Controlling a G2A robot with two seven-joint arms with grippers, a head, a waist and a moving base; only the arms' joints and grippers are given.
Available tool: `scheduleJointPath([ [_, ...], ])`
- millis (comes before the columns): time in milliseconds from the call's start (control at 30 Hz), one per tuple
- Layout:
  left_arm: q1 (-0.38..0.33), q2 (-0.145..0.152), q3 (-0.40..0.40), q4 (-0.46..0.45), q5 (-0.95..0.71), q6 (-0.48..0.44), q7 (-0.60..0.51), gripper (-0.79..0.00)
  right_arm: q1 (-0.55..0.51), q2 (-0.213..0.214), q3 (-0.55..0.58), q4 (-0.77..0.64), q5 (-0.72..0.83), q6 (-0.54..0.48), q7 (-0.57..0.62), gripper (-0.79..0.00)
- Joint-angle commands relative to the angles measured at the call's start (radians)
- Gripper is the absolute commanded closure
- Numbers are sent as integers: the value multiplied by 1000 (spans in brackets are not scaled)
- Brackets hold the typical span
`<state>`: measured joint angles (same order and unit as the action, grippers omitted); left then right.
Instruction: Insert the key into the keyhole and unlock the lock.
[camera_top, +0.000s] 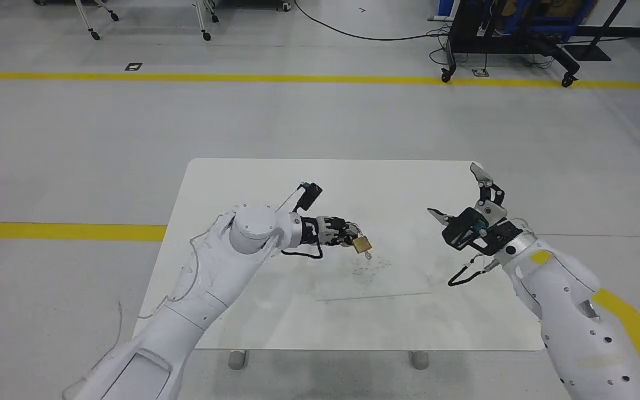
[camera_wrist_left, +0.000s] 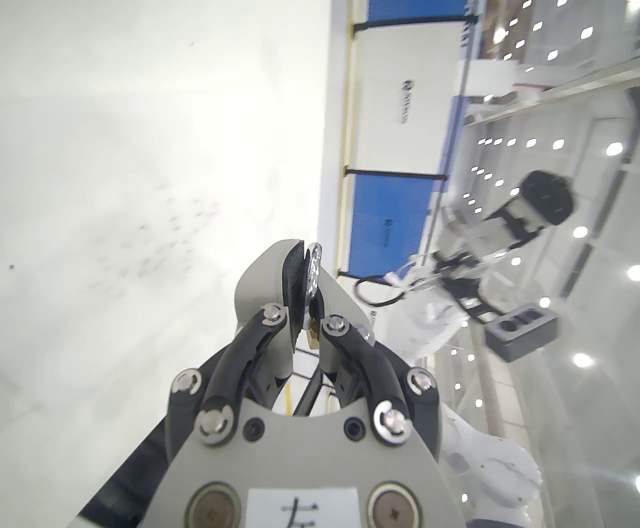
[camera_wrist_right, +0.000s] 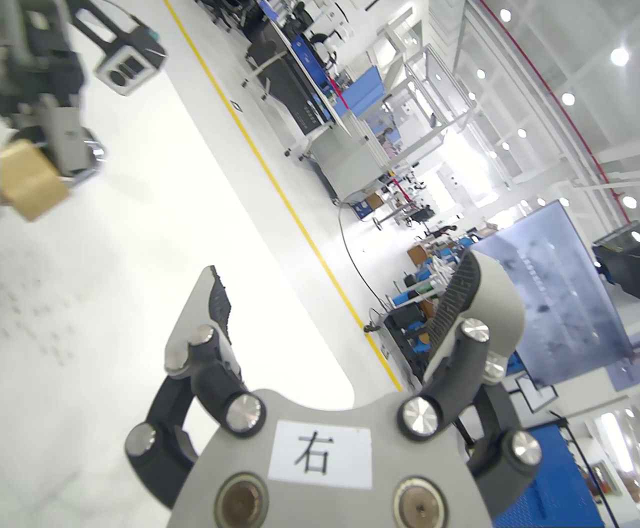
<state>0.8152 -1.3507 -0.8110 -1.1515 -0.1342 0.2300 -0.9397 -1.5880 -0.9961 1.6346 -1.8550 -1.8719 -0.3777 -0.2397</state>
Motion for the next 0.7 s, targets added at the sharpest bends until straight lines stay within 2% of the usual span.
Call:
scheduleJointPath([
  [0, -20, -6, 46, 17, 61, 28, -29, 0, 1, 0, -10, 0, 0, -1, 0, -785],
  [100, -54, -16, 110, 57, 115, 79, -127, 0, 1, 0, -10, 0, 0, -1, 0, -785],
  [233, -82, -32, 146, 108, 132, 107, -144, 0, 1, 0, -10, 0, 0, -1, 0, -785],
  [267, -86, -36, 150, 120, 129, 117, -137, -34, 1, 0, -10, 0, 0, -1, 0, -785],
  [300, -92, -40, 154, 133, 125, 134, -133, -148, 1, 0, -10, 0, 0, -1, 0, -785],
  [333, -97, -45, 160, 140, 123, 142, -135, -206, 1, 0, -10, 0, 0, -1, 0, -785],
  [467, -115, -56, 165, 165, 104, 134, -135, -206, 1, 0, -10, 0, 0, -1, 0, -785],
  [533, -120, -59, 163, 181, 99, 127, -132, -237, 1, 0, -10, 0, 0, -1, 0, -785],
  [600, -126, -60, 156, 189, 97, 117, -120, -336, 1, 0, -10, 0, 0, -1, 0, -785],
  [633, -127, -60, 149, 189, 86, 108, -117, -440, 1, 0, -10, 0, 0, -1, 0, -785],
  [667, -127, -60, 140, 188, 72, 100, -115, -591, 1, 0, -10, 0, 0, -1, 0, -785],
])
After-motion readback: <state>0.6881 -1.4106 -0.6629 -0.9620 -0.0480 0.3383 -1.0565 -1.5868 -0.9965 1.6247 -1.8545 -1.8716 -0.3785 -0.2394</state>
